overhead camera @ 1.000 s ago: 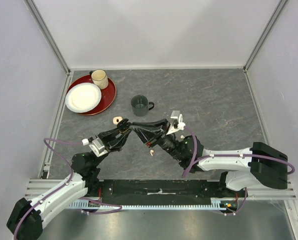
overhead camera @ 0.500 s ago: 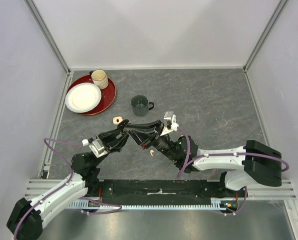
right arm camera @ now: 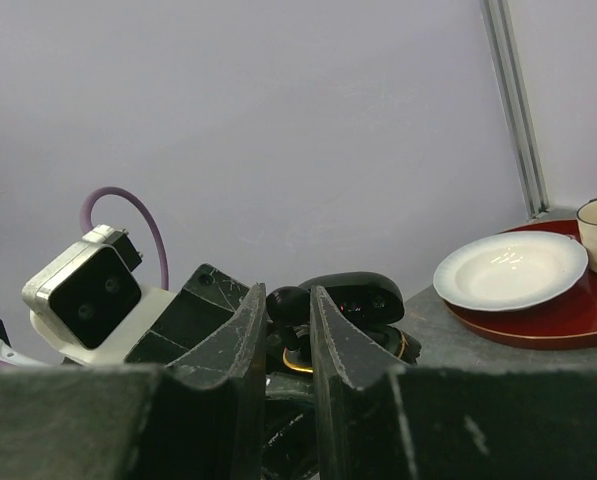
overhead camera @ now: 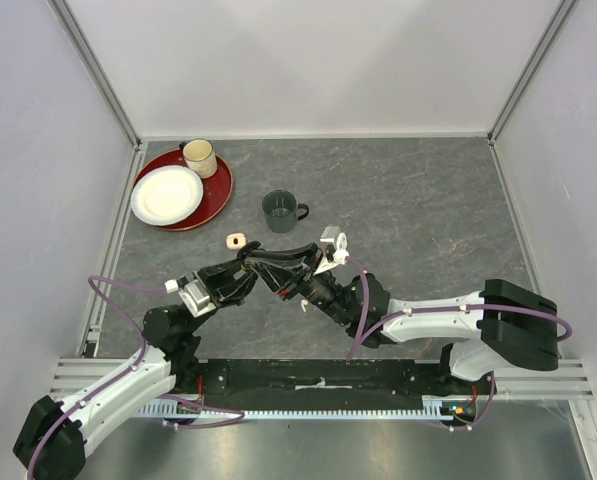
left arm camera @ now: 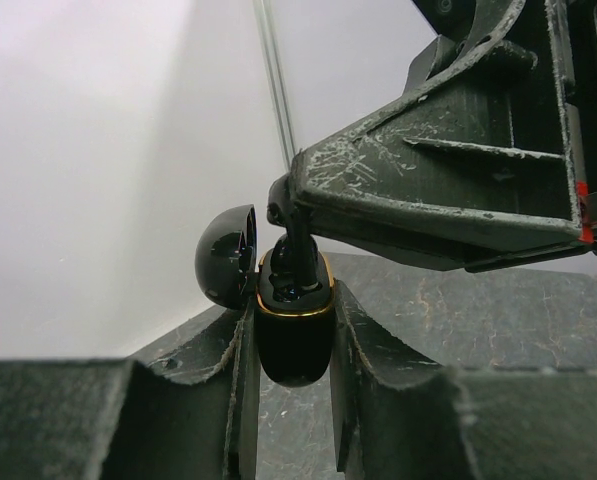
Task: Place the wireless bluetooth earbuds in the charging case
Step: Place the earbud in the charging case.
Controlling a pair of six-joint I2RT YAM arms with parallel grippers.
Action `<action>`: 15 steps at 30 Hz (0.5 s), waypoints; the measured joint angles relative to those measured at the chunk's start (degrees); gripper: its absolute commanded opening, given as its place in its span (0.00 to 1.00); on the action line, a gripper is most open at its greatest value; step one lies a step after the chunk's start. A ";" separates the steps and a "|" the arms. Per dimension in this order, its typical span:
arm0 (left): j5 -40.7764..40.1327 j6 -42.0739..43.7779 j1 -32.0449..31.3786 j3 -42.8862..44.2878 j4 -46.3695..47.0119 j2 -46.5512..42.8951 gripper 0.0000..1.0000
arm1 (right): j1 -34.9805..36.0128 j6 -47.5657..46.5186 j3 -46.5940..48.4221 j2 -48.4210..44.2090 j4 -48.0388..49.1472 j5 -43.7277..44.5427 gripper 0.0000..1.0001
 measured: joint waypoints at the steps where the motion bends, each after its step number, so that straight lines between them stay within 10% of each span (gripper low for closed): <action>1: 0.28 0.00 0.00 0.00 0.00 0.00 0.02 | 0.07 -0.07 0.02 0.04 0.00 0.11 0.00; 15: 1.07 -0.02 0.00 0.00 -0.09 -0.33 0.02 | 0.76 -1.60 0.37 0.87 0.26 2.58 0.00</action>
